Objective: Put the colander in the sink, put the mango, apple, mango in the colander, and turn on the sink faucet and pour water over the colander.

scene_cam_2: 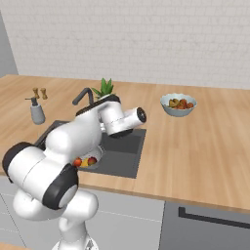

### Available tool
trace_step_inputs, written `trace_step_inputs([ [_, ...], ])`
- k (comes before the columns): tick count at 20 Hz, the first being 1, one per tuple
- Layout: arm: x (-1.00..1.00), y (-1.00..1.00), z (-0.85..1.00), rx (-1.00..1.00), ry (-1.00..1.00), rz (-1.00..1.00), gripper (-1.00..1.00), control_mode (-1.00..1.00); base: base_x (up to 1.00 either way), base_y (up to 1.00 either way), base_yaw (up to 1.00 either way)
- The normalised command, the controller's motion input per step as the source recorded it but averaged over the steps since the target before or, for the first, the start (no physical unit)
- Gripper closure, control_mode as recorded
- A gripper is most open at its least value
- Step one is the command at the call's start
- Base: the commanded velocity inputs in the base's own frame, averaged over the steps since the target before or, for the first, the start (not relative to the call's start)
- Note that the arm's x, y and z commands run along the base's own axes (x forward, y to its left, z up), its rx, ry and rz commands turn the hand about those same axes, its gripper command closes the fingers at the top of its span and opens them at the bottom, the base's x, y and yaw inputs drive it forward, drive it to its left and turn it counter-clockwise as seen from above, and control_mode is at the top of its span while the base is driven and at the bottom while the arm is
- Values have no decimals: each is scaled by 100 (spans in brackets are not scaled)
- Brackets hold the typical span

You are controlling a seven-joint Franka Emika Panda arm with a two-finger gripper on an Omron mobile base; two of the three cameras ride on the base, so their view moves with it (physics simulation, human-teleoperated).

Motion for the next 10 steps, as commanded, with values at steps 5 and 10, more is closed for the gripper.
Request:
trace_step_inputs([
  [5, 0, -5, 24, 52, -5, 0, -100, -100, 0, 0, 0],
  [10, 6, 6, 15, 33, 0, 0, -100, -100, 0, 0, 0],
])
